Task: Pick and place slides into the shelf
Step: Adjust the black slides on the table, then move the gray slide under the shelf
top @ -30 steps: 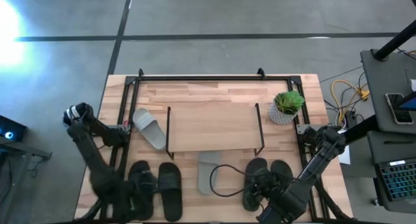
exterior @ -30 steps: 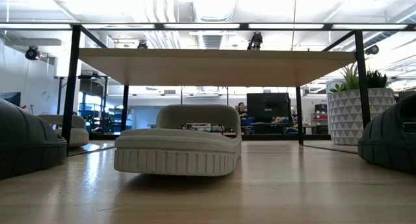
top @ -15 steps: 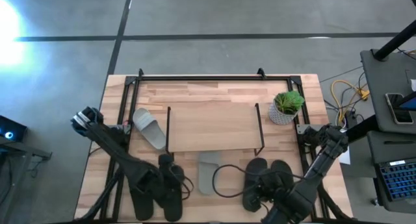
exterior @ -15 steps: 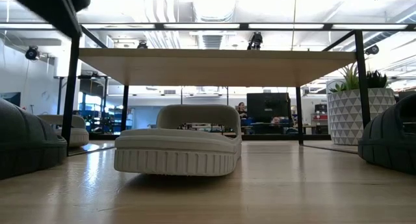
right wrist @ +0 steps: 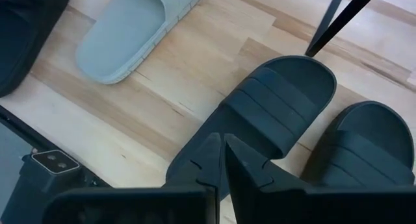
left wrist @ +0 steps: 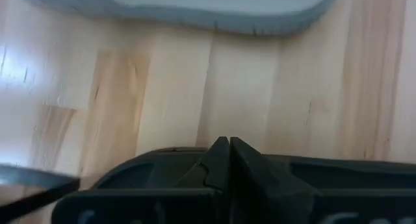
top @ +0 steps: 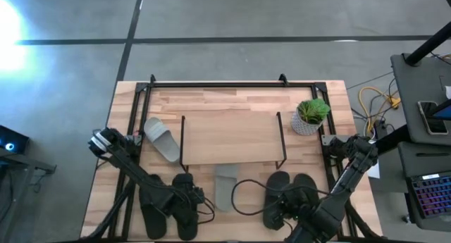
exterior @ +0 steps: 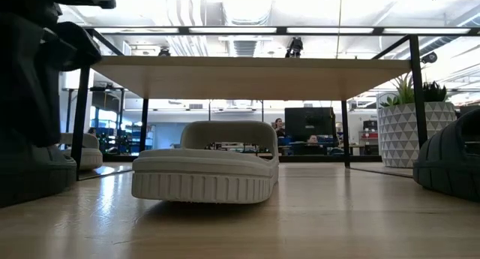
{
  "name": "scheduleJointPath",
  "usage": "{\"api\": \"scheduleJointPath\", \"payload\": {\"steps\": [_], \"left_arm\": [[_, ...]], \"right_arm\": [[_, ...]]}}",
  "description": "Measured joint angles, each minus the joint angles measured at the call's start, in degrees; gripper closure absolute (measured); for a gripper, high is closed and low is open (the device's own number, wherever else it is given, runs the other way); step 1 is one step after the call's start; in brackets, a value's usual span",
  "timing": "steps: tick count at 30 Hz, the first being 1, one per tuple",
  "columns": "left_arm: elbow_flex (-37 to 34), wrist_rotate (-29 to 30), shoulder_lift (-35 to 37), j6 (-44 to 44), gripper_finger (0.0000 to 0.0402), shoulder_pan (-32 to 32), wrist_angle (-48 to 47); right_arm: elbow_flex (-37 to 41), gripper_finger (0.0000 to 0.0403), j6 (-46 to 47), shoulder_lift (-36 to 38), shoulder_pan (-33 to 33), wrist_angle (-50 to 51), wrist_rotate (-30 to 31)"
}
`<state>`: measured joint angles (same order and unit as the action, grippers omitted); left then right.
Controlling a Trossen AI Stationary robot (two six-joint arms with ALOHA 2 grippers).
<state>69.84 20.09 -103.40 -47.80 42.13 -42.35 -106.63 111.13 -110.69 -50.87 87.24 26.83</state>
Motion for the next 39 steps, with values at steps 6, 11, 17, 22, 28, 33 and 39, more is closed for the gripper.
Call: {"api": "scheduleJointPath", "payload": {"steps": [6, 11, 17, 22, 28, 33, 39], "left_arm": [[0.0, -3.5, 0.6, -3.9, 0.0400, 1.4, -6.9], [0.8, -4.2, 1.8, -6.0, 0.0400, 3.4, -8.1], [3.9, 2.8, 9.5, -8.5, 0.0400, 4.0, -7.8], [4.1, 12.6, 17.7, -16.7, 0.0399, 4.8, -18.4], [4.4, 2.4, 24.8, -25.0, 0.0342, 5.0, -38.0], [4.4, 1.7, 26.7, -27.2, 0.0259, 4.6, -47.5], [-1.1, 2.9, 24.5, -30.2, 0.0210, 0.2, -47.7]], "right_arm": [[0.0, 0.0392, -0.1, 0.0, 0.0, 0.7, 0.0], [0.1, 0.0392, -0.2, 0.0, 0.0, 0.9, 0.0], [0.2, 0.0392, -1.1, 0.0, 0.0, 0.8, 0.0], [0.2, 0.0385, -2.4, 0.0, 0.0, 0.8, 0.2], [0.2, 0.0342, -3.2, 0.0, -0.1, 1.2, 0.2], [0.5, 0.0285, -3.3, 0.1, -0.1, 2.8, 0.2], [2.4, 0.0228, -3.4, 0.5, 0.3, 2.8, -1.8]]}}
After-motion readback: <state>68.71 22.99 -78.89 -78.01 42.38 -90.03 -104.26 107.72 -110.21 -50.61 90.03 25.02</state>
